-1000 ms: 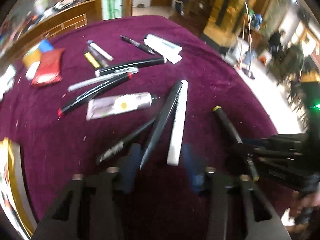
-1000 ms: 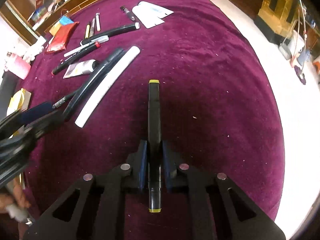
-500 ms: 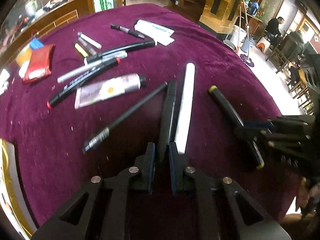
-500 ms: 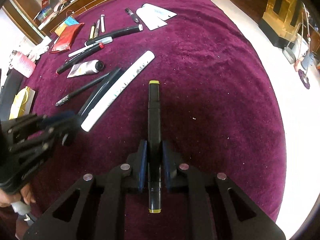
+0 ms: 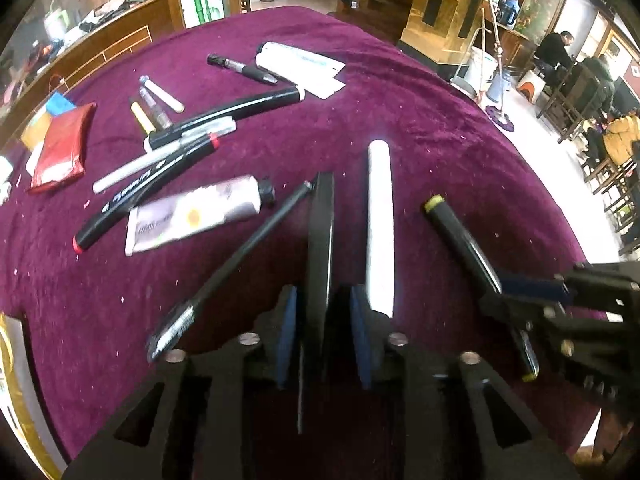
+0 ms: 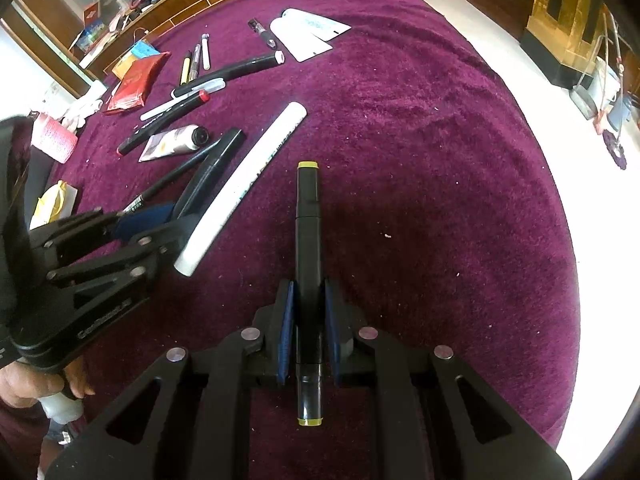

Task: Organize objects
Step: 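Carry both markers to the tray, lower them in and open both tools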

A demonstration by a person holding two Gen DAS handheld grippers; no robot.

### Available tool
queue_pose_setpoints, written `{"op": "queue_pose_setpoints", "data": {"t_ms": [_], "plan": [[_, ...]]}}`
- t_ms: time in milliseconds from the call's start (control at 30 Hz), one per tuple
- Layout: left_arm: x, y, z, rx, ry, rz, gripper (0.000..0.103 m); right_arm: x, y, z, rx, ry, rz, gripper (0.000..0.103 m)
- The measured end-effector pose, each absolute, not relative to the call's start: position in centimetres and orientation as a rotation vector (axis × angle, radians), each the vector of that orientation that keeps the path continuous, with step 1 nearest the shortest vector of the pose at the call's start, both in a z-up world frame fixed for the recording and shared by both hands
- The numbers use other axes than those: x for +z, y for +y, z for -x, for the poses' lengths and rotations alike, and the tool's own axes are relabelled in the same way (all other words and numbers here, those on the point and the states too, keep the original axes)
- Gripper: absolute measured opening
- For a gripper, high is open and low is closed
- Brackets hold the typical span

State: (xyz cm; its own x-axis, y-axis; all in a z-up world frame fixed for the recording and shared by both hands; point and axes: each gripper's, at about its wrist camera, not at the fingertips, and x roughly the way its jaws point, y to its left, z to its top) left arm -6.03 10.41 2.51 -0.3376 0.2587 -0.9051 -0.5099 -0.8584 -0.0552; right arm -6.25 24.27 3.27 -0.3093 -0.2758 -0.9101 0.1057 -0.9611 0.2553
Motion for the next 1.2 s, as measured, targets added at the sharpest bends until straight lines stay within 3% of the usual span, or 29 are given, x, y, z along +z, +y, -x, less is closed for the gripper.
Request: {"op": "queue_pose_setpoints", "data": {"t_ms": [100,167,367,667,800,1200], "plan": [[2.4,11.4,5.9,2.242,0.402,1.417,0.029,3.3,24.1,6.3,-2.364,-0.210,-1.689,0.013],[2.5,11.0,5.8,2.254,0.376,1.424,0.011,3.3,23.8,6.4,-2.373,-0.177,-1.690,0.013],[3.8,7.5,4.3,2.265,0.188,1.448,0.011,3.5,22.3,6.1,-2.420,0.009,-1.669,0.013],[8.0,-0.2,0.3,2.337,-0.118,1.385,0.011,4.3,25.0,5.4,-2.207,-0.484,-1.628,0.013],[9.1,-4.4,-1.8,2.355,-0.263,1.377,0.011,6.0,23.8,4.4,-2.112,-0.602,-1.586,0.013],[10.3,-20.8,-6.2,2.581,-0.419,1.470,0.011,9.4,8.2,3.1,-1.897,-0.512,-1.509,0.013]]}}
